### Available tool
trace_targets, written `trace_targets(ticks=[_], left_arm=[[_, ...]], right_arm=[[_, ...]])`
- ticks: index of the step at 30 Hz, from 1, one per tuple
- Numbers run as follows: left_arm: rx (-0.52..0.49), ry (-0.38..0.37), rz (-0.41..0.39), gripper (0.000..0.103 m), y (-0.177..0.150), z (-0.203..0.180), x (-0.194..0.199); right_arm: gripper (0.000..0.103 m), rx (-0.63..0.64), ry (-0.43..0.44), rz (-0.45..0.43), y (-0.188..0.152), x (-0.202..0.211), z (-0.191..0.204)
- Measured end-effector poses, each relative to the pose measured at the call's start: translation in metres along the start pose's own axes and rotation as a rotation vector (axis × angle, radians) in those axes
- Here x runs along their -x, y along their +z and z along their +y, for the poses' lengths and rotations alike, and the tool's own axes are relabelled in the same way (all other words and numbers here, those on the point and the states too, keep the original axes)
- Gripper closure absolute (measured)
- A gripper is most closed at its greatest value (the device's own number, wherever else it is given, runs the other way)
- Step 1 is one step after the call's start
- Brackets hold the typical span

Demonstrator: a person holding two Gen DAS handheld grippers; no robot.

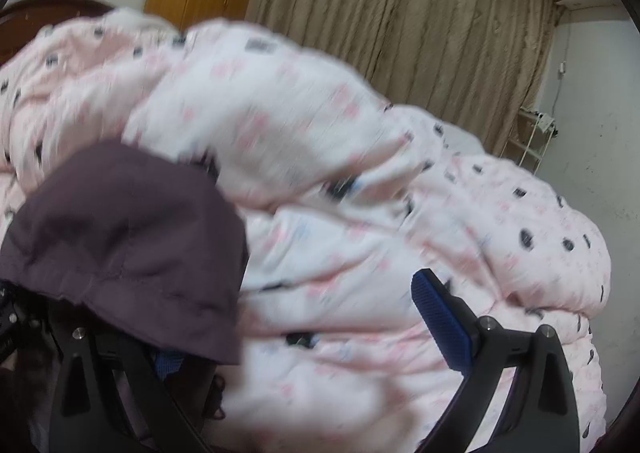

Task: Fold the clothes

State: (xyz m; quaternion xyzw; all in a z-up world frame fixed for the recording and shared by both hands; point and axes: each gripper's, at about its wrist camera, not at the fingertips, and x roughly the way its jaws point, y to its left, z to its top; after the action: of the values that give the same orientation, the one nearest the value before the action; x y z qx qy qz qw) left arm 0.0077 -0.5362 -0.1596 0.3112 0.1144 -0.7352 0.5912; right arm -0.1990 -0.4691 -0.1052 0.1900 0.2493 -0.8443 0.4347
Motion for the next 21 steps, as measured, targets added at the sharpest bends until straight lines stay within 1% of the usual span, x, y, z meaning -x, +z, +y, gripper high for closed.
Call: trace_targets(ticks=[2, 4, 6, 7, 9, 11, 15, 16, 18, 19, 21], left_arm=[[-0.010, 0.004, 0.029, 0.023, -0.005, -0.005, -0.007], [-0.020, -0.007, 0.044, 0.023, -0.006, -0.008, -0.008], [-0.025, -0.033, 0.039, 0.023, -0.004, -0.007, -0.002], [-0.026, -0.050, 0.031, 0.023, -0.002, -0.005, 0.004], [-0.012, -0.094, 0.024, 0.023, 0.001, 0.002, 0.018], [0.007, -0.140, 0.029, 0.023, 0.003, 0.014, 0.033], [0.030, -0.225, 0.027, 0.023, -0.002, 0.044, 0.073], [0.015, -0.213, 0.014, 0.023, -0.009, 0.051, 0.083], [-0.015, -0.189, -0.013, 0.023, -0.023, 0.065, 0.104], [-0.027, -0.176, -0.021, 0.023, -0.030, 0.071, 0.112], [-0.020, -0.161, 0.001, 0.023, -0.047, 0.083, 0.119]], right_arm=[[0.003, 0.027, -0.004, 0.040, -0.006, -0.012, 0.010], [0.003, 0.064, -0.017, 0.074, -0.012, -0.023, 0.017], [0.003, 0.091, -0.027, 0.099, -0.016, -0.030, 0.021], [0.003, 0.087, -0.016, 0.102, -0.017, -0.029, 0.020], [0.003, 0.091, 0.035, 0.106, -0.018, -0.021, 0.014], [0.003, 0.123, 0.114, 0.109, -0.021, -0.004, 0.004], [0.003, 0.190, 0.225, 0.126, -0.031, 0.045, -0.036], [0.003, 0.193, 0.239, 0.127, -0.038, 0.063, -0.058], [0.003, 0.168, 0.246, 0.133, -0.050, 0.086, -0.090], [0.003, 0.141, 0.243, 0.144, -0.060, 0.097, -0.112], [0.003, 0.106, 0.204, 0.176, -0.082, 0.115, -0.146]])
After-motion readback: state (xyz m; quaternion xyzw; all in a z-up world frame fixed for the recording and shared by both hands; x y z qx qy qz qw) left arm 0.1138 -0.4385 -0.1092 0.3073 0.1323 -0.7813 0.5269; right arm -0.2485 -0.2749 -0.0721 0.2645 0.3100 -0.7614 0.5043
